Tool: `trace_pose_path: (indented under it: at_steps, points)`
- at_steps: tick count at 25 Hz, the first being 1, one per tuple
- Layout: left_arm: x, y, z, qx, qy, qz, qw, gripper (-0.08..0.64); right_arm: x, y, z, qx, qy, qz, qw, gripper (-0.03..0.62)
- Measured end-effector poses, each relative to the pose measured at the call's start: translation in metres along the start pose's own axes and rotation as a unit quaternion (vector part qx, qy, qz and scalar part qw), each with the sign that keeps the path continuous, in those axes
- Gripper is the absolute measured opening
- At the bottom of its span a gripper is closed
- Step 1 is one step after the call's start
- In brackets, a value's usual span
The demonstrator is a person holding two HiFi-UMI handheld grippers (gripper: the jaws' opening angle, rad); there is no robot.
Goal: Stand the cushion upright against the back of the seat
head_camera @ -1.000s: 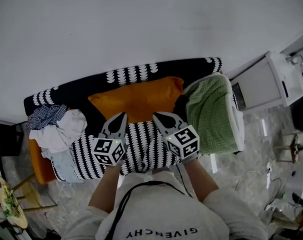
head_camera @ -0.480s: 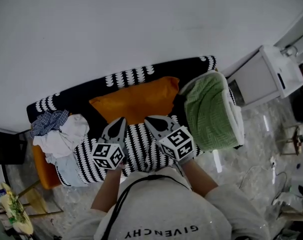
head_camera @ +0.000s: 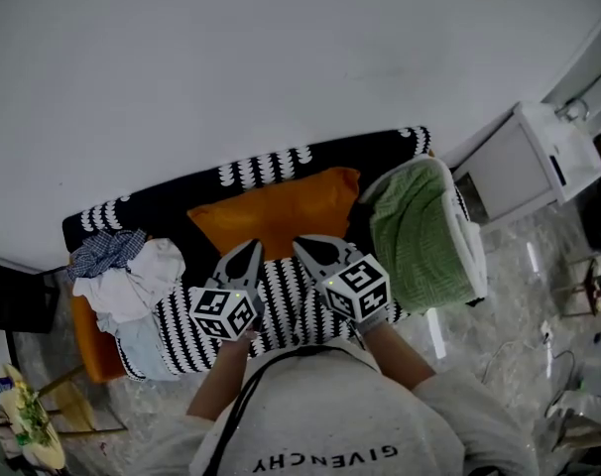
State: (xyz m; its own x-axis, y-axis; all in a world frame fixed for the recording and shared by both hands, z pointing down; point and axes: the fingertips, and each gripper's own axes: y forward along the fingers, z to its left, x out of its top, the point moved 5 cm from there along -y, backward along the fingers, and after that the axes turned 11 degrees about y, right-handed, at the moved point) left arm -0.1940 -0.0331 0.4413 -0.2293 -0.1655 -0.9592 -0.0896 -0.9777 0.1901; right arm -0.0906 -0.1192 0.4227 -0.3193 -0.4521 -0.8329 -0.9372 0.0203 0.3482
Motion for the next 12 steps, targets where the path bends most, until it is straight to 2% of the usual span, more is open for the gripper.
trace_pose_path:
  at_steps: [12]
  points:
    - [0.003, -0.014, 0.006, -0.002, -0.023, -0.017, 0.9996, 0.025, -0.005, 0.011, 0.016, 0.033, 0.013, 0.022, 0.999, 0.017]
